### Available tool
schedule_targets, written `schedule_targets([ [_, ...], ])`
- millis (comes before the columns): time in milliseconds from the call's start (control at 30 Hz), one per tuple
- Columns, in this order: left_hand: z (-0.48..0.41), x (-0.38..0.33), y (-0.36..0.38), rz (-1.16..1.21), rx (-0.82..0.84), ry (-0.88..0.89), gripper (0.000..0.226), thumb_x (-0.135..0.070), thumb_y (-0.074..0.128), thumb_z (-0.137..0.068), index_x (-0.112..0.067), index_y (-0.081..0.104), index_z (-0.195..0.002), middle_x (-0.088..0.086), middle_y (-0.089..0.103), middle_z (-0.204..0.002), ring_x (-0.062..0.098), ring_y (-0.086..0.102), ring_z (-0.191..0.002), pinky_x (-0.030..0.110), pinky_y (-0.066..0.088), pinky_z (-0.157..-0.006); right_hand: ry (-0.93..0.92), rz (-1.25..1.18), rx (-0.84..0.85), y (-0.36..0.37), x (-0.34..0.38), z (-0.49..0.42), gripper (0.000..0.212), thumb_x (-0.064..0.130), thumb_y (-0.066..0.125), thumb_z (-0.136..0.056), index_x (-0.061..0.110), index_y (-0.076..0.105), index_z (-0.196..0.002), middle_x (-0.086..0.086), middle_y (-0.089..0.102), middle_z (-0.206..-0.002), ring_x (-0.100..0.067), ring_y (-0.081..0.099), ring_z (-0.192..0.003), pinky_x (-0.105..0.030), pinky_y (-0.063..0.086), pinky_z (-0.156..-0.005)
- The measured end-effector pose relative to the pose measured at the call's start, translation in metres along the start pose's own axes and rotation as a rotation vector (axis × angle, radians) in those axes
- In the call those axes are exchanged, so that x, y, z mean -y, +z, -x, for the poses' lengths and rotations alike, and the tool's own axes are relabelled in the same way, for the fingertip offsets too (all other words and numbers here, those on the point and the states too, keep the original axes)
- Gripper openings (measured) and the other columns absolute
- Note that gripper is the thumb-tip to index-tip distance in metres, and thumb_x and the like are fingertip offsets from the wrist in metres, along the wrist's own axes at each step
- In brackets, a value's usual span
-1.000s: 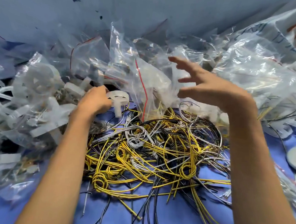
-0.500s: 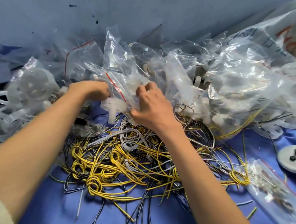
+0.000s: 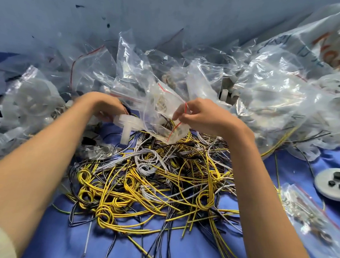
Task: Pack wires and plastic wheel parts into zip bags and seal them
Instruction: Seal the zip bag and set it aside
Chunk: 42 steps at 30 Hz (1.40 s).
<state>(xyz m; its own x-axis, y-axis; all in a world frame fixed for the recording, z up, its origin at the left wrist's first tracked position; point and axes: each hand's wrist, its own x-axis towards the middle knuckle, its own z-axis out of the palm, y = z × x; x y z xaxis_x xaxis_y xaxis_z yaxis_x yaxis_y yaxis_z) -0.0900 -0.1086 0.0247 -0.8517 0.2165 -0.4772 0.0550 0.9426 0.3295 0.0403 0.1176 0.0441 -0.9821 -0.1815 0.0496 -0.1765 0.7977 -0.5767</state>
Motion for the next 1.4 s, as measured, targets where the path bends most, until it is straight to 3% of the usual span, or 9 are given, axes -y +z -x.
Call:
schedule_targets([
  [100,-0.003,0.0,0.002,0.0,-0.029,0.016,0.009,-0.01,0.045,-0.086,-0.011,0.048,-0.077,0.011,0.04,-0.071,0.019,0.035,-0.061,0.021,0.028,-0.052,0.001,-0.009,-0.045,-0.006,0.001,0.004,0.022,0.013,0.051,-0.091,0.018,0.071,-0.099,0.01,0.063,-0.083,-0.005,0.058,-0.077,-0.018,0.044,-0.063],
  [267,0.006,-0.006,0.006,-0.077,-0.204,0.064,0.018,-0.016,0.05,-0.086,-0.008,0.059,-0.072,0.01,0.051,-0.066,0.022,0.04,-0.055,0.021,0.028,-0.046,-0.035,0.066,-0.277,-0.009,0.004,0.001,0.022,0.013,0.052,-0.086,-0.002,0.068,-0.091,-0.021,0.067,-0.088,-0.03,0.059,-0.077,-0.037,0.047,-0.065],
  [467,0.019,-0.012,-0.012,0.11,-0.335,0.132,0.022,-0.022,0.057,-0.084,-0.009,0.074,-0.085,0.004,0.073,-0.087,0.022,0.065,-0.074,0.046,0.053,-0.082,-0.045,0.077,-0.264,-0.014,0.0,0.002,0.023,0.015,0.055,-0.086,-0.004,0.067,-0.09,-0.023,0.066,-0.087,-0.016,0.042,-0.068,-0.028,0.031,-0.058],
  [600,0.017,-0.014,-0.01,0.01,-0.354,0.124,0.022,-0.024,0.055,-0.087,-0.012,0.071,-0.094,0.008,0.065,-0.084,0.022,0.056,-0.066,0.026,0.048,-0.064,-0.052,0.092,-0.225,-0.015,-0.002,0.005,0.022,0.016,0.055,-0.088,-0.001,0.069,-0.09,-0.02,0.068,-0.087,-0.014,0.045,-0.069,-0.027,0.031,-0.058],
  [667,0.01,-0.016,-0.003,-0.123,-0.35,0.087,0.025,-0.026,0.051,-0.087,-0.012,0.069,-0.099,0.011,0.065,-0.093,0.027,0.057,-0.074,0.027,0.047,-0.061,-0.059,0.085,-0.221,-0.016,-0.002,0.006,0.021,0.015,0.055,-0.088,0.0,0.07,-0.09,-0.019,0.068,-0.086,-0.014,0.046,-0.068,-0.027,0.032,-0.058],
  [833,-0.013,-0.02,0.01,-0.178,-0.23,0.047,0.032,-0.025,0.051,-0.088,-0.012,0.065,-0.114,0.011,0.062,-0.118,0.031,0.058,-0.103,0.041,0.047,-0.095,-0.046,0.089,-0.218,-0.015,-0.002,0.005,0.022,0.017,0.055,-0.088,-0.001,0.069,-0.091,-0.019,0.068,-0.087,-0.018,0.049,-0.067,-0.027,0.035,-0.059],
  [967,-0.015,-0.025,0.012,-0.18,-0.283,0.018,0.027,-0.026,0.058,-0.082,-0.012,0.065,-0.104,0.011,0.064,-0.105,0.032,0.059,-0.092,0.041,0.05,-0.088,-0.057,0.078,-0.217,-0.016,-0.004,0.004,0.021,0.015,0.055,-0.087,0.0,0.069,-0.091,-0.018,0.069,-0.088,-0.033,0.062,-0.087,-0.033,0.045,-0.064],
  [1133,-0.012,-0.028,0.025,-0.113,-0.266,-0.034,0.024,-0.019,0.061,-0.077,-0.007,0.065,-0.097,0.011,0.068,-0.09,0.029,0.062,-0.08,0.034,0.05,-0.074,-0.043,0.092,-0.212,-0.013,-0.006,0.002,0.023,0.016,0.054,-0.087,-0.002,0.068,-0.09,-0.02,0.068,-0.087,-0.018,0.049,-0.07,-0.029,0.036,-0.06],
  [1400,0.009,-0.041,0.033,-0.005,-0.513,0.042,0.02,-0.013,0.063,-0.078,-0.009,0.07,-0.096,0.023,0.064,-0.106,0.037,0.058,-0.101,0.034,0.048,-0.081,-0.042,0.075,-0.203,-0.014,-0.008,0.003,0.023,0.016,0.054,-0.089,-0.001,0.069,-0.091,-0.019,0.069,-0.087,-0.015,0.049,-0.07,-0.028,0.034,-0.06],
])
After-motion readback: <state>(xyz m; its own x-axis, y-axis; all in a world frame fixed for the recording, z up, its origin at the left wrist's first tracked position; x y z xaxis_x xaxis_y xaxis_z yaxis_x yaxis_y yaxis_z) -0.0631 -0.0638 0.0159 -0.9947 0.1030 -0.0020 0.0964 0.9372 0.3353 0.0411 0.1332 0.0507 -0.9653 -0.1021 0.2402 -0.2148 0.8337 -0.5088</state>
